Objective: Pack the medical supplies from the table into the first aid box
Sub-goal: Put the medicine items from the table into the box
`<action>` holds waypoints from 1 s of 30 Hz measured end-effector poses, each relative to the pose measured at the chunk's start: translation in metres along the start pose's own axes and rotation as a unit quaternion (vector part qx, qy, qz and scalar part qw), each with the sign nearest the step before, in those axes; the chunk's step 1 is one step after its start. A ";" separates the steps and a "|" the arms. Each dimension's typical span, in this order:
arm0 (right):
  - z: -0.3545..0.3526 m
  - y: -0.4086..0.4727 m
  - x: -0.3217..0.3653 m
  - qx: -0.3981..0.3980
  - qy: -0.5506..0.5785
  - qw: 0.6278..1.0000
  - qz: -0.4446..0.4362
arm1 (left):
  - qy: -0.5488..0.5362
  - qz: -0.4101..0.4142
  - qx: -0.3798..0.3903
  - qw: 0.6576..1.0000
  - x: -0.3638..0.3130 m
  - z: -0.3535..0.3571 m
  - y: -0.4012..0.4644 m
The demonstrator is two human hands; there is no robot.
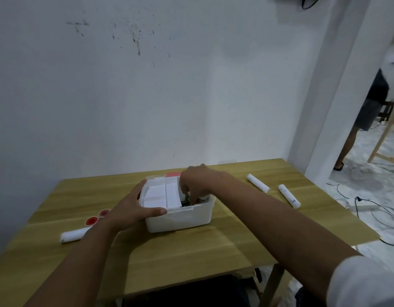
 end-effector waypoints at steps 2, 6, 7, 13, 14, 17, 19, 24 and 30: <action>-0.028 -0.013 -0.016 -0.079 0.096 0.992 -0.005 | -0.006 -0.005 0.003 1.000 0.000 0.000 0.000; -0.065 -0.049 -0.109 -0.325 0.214 0.914 0.114 | -0.010 -0.008 0.004 1.000 0.003 -0.001 0.001; -0.058 -0.058 -0.138 -0.329 0.218 0.903 0.173 | -0.009 -0.007 0.002 1.000 0.002 -0.002 0.001; 0.034 -0.121 -0.246 -0.113 0.157 0.885 0.424 | -0.014 -0.001 0.004 1.000 -0.003 0.000 0.000; 0.047 -0.129 -0.253 -0.092 0.148 0.879 0.444 | -0.015 0.001 0.002 1.000 -0.004 0.000 -0.001; 0.066 -0.141 -0.277 -0.109 0.138 0.864 0.472 | -0.025 0.003 -0.004 1.000 -0.007 0.000 -0.001; 0.067 -0.140 -0.288 -0.131 0.128 0.864 0.468 | -0.026 0.003 -0.007 1.000 -0.005 -0.001 0.000; 0.065 -0.123 -0.309 -0.158 0.153 0.872 0.437 | -0.006 0.014 -0.006 1.000 0.002 -0.002 0.008; 0.063 -0.091 -0.293 -0.200 0.229 0.868 0.393 | 0.009 0.022 -0.005 1.000 0.000 -0.002 0.014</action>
Point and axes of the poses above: each hand's wrist, its own y-axis towards the middle knuckle, its own z-axis out of the palm, x = y × z, the point moved 7 cm from there along y, towards the middle knuckle, and after that the axes turned 9 degrees about y, right-handed, at the moved point
